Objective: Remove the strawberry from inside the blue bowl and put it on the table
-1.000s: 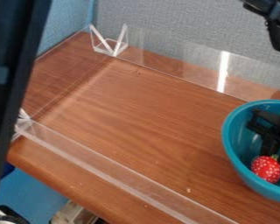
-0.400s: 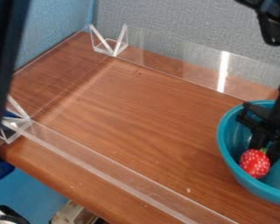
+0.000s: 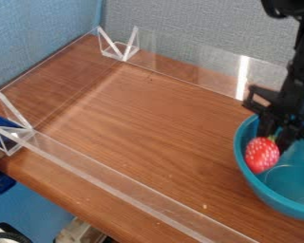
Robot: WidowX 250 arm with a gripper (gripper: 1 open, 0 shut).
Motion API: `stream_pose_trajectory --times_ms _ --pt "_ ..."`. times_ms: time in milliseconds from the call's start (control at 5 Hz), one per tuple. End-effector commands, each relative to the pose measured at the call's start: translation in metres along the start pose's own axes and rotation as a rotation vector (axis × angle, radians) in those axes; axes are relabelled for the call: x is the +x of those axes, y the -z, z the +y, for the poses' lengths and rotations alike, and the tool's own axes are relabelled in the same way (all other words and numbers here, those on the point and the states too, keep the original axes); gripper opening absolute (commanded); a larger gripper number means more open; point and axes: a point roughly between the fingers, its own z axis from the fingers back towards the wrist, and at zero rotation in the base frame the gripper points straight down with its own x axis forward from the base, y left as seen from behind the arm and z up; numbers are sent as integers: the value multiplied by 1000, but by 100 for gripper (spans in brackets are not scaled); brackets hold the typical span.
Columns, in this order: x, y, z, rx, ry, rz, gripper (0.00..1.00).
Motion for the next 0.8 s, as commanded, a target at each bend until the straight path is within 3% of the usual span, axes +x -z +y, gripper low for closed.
stream_pose_trajectory --times_ms 0,200,400,600 --pt "-5 -44 22 2 -31 -100 0" --pt "-14 -55 48 9 -80 -114 0" --pt "-24 -54 78 7 -131 -110 0" --pt "-18 -40 72 -1 -109 -96 0"
